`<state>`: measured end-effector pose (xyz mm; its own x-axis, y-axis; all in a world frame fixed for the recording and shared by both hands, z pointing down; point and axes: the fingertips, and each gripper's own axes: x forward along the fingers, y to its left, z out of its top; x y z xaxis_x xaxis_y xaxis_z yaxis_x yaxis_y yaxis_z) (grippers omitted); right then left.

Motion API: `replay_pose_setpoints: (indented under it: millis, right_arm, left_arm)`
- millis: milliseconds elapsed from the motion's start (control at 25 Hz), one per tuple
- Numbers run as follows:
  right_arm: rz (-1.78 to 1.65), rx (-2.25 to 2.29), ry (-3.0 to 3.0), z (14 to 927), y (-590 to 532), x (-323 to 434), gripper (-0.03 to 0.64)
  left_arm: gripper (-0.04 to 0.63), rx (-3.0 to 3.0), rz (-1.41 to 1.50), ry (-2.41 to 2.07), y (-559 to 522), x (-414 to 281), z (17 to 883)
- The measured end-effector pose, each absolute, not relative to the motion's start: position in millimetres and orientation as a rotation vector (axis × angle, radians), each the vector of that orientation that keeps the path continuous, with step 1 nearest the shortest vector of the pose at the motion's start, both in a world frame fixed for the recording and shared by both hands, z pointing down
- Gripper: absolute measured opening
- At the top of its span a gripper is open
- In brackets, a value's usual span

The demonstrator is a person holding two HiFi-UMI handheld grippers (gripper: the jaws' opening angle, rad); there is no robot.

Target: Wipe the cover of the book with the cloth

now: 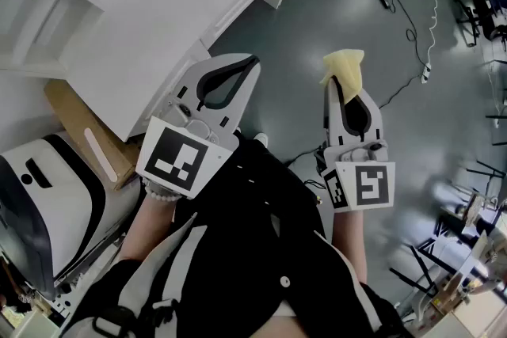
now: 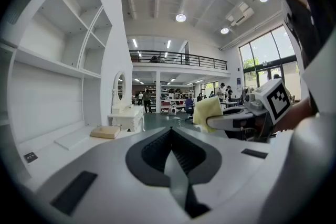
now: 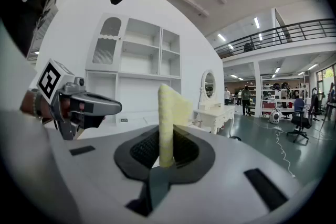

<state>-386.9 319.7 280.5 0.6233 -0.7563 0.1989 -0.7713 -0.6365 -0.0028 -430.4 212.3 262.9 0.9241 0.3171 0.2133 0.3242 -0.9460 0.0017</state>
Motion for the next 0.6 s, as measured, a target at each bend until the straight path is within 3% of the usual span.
replay_pose_setpoints:
  millis: [600]
  right_arm:
    - [0.251,2.764,-1.335,277.8,346.0,-377.9,0.032]
  left_arm:
    - [-0.003,-3.048,-0.334,-0.491,242.3,-422.2,264.5]
